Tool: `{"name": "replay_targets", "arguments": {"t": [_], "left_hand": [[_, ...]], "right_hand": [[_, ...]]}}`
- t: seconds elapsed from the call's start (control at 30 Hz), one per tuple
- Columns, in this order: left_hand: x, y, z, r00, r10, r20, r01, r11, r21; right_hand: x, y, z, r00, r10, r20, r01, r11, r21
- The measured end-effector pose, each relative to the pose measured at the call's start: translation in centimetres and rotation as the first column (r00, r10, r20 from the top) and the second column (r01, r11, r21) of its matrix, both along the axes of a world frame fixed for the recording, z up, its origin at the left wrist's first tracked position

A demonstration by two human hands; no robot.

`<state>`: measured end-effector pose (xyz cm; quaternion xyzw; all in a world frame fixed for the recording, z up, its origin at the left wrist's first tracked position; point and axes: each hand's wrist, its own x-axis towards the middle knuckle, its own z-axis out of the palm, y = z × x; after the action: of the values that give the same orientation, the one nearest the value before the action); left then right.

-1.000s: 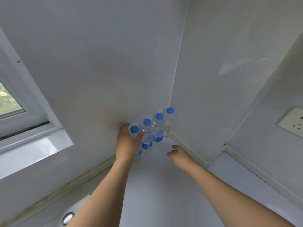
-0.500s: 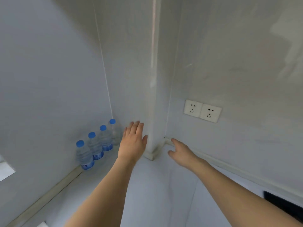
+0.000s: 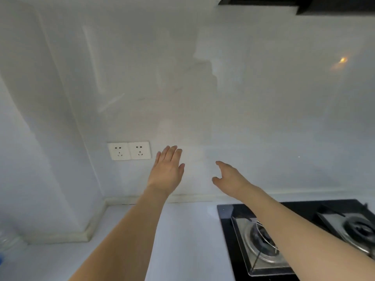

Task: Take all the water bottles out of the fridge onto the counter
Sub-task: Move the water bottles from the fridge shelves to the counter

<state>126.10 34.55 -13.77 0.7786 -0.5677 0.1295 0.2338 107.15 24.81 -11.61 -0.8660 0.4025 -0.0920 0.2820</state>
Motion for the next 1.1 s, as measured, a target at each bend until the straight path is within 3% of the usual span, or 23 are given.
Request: {"name": "replay_targets", "arguments": {"t": [0.27, 0.5, 0.97, 1.1], "left_hand": [[-15.7, -10.9, 2.3, 0.941, -0.338, 0.036, 0.337, 0.941, 0.011], [-29.0, -14.6, 3.2, 0.865, -0.5, 0.045, 0.499, 0.866, 0.031], [-57.7, -16.8, 5.2, 0.624, -0.776, 0.085, 0.778, 0.628, 0.015], [-65.2, -17.2, 5.9, 0.52, -0.848, 0.106, 0.852, 0.523, 0.003]], "right_hand": [[-16.5, -4.5, 2.5, 0.954, -0.298, 0.04, 0.299, 0.953, -0.054], [-30.3, -4.4, 3.5, 0.874, -0.48, 0.071, 0.484, 0.874, -0.05], [-59.2, -0.4, 3.9, 0.647, -0.757, 0.097, 0.762, 0.636, -0.12], [-65.7, 1.3, 4.0, 0.561, -0.824, 0.085, 0.826, 0.549, -0.128]]}}
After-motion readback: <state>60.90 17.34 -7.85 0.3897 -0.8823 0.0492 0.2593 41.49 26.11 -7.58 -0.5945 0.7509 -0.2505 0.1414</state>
